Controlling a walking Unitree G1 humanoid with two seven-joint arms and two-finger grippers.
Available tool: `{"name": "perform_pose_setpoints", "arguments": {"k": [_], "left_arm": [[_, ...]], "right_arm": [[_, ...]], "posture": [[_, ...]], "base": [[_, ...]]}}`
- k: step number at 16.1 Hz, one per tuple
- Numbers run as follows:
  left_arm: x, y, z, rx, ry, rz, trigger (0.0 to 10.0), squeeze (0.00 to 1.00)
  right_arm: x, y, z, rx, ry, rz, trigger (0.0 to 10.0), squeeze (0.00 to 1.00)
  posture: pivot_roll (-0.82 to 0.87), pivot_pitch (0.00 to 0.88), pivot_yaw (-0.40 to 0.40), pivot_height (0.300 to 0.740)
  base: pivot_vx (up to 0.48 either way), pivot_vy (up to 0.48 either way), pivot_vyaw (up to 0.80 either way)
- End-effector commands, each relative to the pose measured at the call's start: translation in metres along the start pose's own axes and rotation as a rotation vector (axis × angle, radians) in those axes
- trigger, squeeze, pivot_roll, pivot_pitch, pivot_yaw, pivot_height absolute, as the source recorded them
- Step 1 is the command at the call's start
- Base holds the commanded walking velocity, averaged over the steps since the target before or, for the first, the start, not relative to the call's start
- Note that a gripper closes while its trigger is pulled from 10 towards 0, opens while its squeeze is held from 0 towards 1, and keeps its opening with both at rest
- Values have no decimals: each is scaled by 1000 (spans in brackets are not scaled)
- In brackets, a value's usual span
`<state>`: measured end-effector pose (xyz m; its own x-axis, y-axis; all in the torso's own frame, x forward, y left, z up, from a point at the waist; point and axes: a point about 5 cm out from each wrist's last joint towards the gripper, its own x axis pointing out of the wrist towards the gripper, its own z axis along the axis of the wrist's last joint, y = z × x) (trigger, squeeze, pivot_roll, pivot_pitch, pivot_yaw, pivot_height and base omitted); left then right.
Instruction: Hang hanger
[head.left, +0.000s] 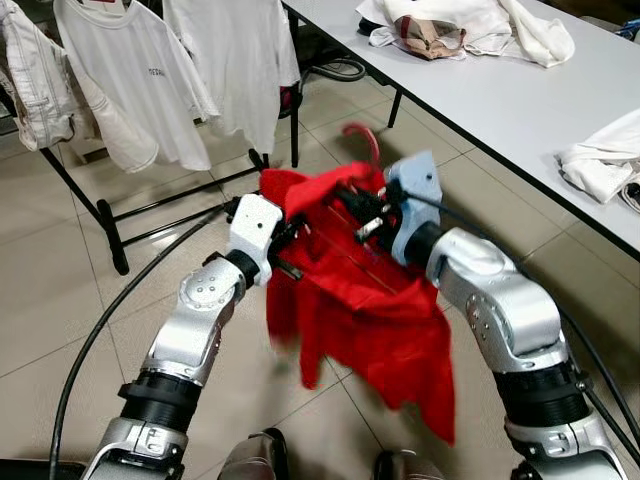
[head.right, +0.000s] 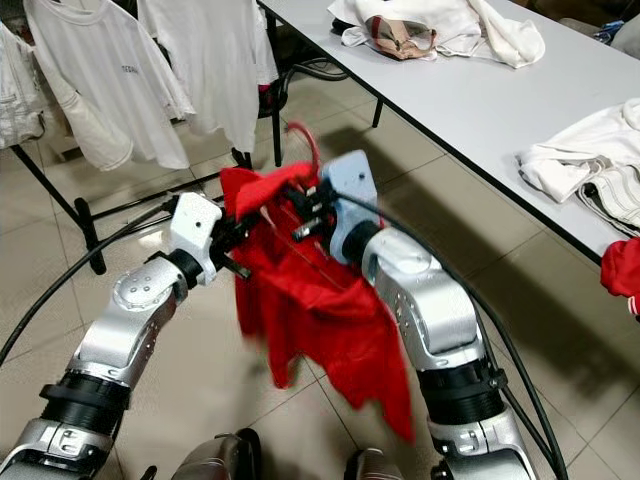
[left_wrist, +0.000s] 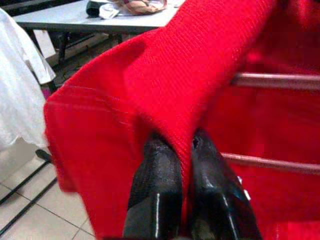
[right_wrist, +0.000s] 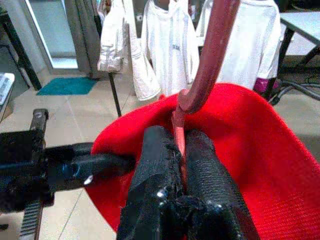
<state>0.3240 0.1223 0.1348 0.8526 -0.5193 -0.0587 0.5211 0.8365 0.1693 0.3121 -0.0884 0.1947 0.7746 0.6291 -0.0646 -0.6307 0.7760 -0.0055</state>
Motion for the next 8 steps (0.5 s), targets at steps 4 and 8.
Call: {"name": "perform_pose_setpoints", "arguments": {"k": [4, 8], "left_arm": [[0, -7, 4, -44, -17, -30, 0, 0], [-9, 7, -2, -53, 22, 75, 10000, 0]], "right_arm": [[-1, 0, 6, -30, -29, 0, 0, 0], [0, -2, 5, -44, -23, -2, 0, 0]], "posture": [[-91, 113, 43, 740], [-93, 103, 43, 740]], "base": [[0, 0, 0], [0, 0, 0]]}}
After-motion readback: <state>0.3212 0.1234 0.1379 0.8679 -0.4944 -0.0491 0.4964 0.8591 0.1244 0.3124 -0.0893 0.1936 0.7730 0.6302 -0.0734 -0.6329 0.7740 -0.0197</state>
